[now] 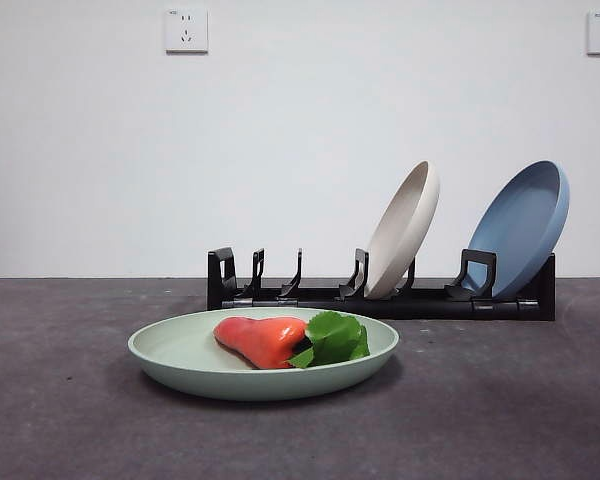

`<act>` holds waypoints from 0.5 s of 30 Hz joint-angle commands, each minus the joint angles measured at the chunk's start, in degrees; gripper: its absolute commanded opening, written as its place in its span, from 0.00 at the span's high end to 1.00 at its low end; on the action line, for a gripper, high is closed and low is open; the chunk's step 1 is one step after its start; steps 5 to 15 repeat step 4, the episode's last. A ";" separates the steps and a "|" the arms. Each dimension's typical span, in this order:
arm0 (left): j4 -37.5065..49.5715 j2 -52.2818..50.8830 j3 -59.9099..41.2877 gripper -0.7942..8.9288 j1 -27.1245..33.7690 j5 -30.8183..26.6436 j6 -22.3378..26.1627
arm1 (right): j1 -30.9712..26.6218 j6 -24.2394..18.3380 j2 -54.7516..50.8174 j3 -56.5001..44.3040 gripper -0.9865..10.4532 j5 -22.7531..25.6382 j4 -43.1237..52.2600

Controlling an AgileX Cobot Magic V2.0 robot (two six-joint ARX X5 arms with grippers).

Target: Take the green plate from the plate rack,put the plate on the table,take the carrot from the table,put the carrot in the plate

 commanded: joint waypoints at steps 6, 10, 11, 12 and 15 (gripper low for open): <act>0.26 -0.15 -0.74 0.92 0.15 -0.15 -0.61 | 0.04 0.50 -0.09 -0.72 0.91 0.15 -0.37; 0.26 -0.15 -0.74 0.92 0.15 -0.15 -0.61 | 0.04 0.50 -0.09 -0.72 0.91 0.15 -0.37; 0.26 -0.15 -0.74 0.92 0.15 -0.15 -0.61 | 0.04 0.50 -0.09 -0.72 0.91 0.15 -0.37; 0.26 -0.15 -0.74 0.92 0.15 -0.15 -0.61 | 0.04 0.50 -0.09 -0.72 0.91 0.15 -0.37; 0.26 -0.15 -0.74 0.92 0.15 -0.15 -0.61 | 0.04 0.50 -0.09 -0.72 0.91 0.15 -0.37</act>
